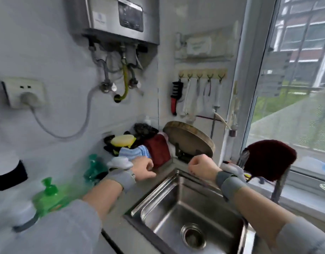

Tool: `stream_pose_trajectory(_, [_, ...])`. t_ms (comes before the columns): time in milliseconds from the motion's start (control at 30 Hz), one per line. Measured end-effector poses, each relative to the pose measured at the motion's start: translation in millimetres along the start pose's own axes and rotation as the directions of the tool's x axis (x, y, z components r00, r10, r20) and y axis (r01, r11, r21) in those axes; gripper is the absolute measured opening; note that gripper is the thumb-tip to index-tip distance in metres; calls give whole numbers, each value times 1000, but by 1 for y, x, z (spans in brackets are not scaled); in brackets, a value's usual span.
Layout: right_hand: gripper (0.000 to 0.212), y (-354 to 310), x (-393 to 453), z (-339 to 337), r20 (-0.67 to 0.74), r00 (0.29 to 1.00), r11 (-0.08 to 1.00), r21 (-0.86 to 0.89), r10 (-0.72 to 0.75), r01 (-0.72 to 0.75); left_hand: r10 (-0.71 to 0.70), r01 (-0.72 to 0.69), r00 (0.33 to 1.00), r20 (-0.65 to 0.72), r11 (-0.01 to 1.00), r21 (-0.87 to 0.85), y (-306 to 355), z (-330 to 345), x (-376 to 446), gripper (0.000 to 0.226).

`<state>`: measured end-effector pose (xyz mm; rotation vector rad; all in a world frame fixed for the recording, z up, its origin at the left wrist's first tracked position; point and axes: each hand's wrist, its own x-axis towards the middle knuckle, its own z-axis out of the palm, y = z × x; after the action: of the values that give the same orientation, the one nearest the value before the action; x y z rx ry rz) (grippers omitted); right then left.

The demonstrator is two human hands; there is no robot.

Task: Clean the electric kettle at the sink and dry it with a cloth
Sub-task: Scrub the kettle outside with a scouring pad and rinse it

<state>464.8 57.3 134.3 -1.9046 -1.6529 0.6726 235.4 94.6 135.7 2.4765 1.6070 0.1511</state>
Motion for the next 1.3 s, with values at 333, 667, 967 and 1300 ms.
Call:
stream_pose_trajectory(333, [12,-105,221,41,131,952,960,-15,-277,281,-247,251,963,-106,968,26,-76,-57,122,33])
stream_pose_trajectory(667, [47,-144,357,112,156,884,825,-318,-442,468,-270,271,959,-84,963,0,-122,-18,225,41])
stream_pose_trajectory(967, [52,-148,373,120,170,938,854,-389,-301,344,-231,236,969,-90,970,55,-131,-3,237,32])
stream_pose_trajectory(1300, [20,-140,377,93,-64,985,950,260,-162,173,-349,284,920,-178,908,-309,-131,-41,253,44])
